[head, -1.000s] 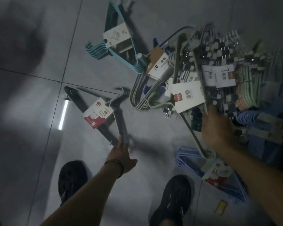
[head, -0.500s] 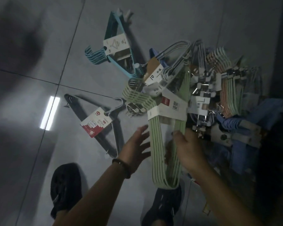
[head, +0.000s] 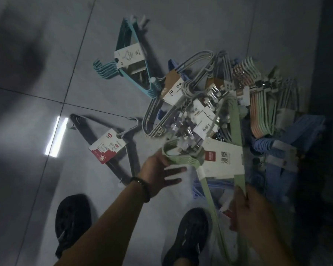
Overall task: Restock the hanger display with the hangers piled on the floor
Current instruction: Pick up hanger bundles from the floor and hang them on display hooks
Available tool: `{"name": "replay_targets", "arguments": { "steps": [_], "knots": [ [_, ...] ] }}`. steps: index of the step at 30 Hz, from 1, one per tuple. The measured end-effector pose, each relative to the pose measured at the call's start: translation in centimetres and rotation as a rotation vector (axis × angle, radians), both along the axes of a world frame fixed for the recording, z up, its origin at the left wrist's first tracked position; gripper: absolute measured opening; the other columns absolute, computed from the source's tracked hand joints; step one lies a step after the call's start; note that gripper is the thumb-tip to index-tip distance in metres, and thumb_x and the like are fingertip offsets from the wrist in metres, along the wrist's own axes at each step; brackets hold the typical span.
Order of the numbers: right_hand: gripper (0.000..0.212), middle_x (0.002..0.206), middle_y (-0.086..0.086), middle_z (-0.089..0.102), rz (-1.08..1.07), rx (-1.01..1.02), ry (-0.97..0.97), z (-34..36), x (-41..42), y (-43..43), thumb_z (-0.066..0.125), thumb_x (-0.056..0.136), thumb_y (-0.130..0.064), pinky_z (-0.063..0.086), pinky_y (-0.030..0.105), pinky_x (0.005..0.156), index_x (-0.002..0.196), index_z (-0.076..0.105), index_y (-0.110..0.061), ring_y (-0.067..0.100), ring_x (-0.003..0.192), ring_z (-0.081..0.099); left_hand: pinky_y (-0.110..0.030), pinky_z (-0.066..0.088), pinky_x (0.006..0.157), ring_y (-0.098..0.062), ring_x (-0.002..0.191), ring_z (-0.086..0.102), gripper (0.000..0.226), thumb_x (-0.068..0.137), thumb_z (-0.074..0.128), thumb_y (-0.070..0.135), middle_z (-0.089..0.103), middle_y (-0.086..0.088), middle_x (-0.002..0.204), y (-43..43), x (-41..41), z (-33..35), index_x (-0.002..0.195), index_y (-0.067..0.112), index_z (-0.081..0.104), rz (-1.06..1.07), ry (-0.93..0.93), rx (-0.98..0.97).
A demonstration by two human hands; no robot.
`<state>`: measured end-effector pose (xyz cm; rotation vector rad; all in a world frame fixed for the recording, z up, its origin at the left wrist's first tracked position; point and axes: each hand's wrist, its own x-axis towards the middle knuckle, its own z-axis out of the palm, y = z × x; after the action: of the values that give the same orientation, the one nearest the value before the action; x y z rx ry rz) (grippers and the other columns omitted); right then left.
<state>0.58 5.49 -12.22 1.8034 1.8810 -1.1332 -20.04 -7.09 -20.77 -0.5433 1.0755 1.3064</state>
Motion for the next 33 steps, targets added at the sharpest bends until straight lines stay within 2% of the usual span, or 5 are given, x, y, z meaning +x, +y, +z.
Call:
{"name": "replay_targets", "arguments": {
  "steps": [4,10,20,27,33],
  "knots": [
    [0.025,0.076,0.000,0.068,-0.017,0.020,-0.022,1.4,1.5,0.3,0.043,0.109,-0.027,0.053,0.018,0.045,0.122,0.062,-0.017,0.025,0.055,0.064,-0.061,0.042,0.114,-0.044,0.126,0.061,0.056,0.079,0.042,0.007,0.066,-0.023,0.134,0.0,1.8,0.3,0.128,0.011,0.069,0.095,-0.075,-0.042],
    [0.028,0.110,0.002,0.067,-0.018,0.042,0.041,-1.7,-1.1,-4.7,0.037,0.105,-0.052,0.058,0.049,0.089,0.120,0.056,-0.037,0.026,0.098,0.066,-0.062,0.044,0.111,-0.038,0.125,0.065,0.067,0.083,0.067,0.058,0.067,-0.010,0.139,-3.8,5.3,2.6,0.140,0.026,0.055,0.192,-0.102,-0.014],
    [0.047,0.117,-0.004,0.071,0.215,-0.211,0.216,-4.0,-11.1,-12.8,0.035,0.100,-0.059,0.048,0.017,0.070,0.136,0.047,-0.031,0.010,0.100,0.069,-0.030,0.058,0.064,-0.018,0.082,0.068,0.035,0.102,0.061,0.015,0.075,0.006,0.097,-8.3,-1.3,3.9,0.119,0.046,0.060,0.038,0.454,-0.309],
    [0.057,0.137,-0.001,0.056,0.320,-0.062,0.321,-1.9,-17.3,-8.6,0.064,0.098,-0.048,0.048,0.018,0.075,0.145,0.042,-0.028,0.012,0.113,0.060,-0.027,0.062,0.070,-0.010,0.094,0.071,0.029,0.097,0.070,0.029,0.074,0.018,0.103,-13.8,-7.7,4.1,0.112,0.053,0.066,-0.029,0.786,-0.438],
    [0.053,0.117,-0.004,0.076,0.046,-0.550,0.666,-0.4,-26.7,-11.4,0.087,0.081,-0.033,0.061,0.033,0.090,0.128,0.066,-0.021,0.012,0.108,0.073,-0.039,0.063,0.073,-0.004,0.088,0.071,0.064,0.078,0.085,0.045,0.073,0.018,0.104,-13.3,-6.7,5.3,0.130,0.054,0.049,-0.063,1.050,-0.628]
  ]
}}
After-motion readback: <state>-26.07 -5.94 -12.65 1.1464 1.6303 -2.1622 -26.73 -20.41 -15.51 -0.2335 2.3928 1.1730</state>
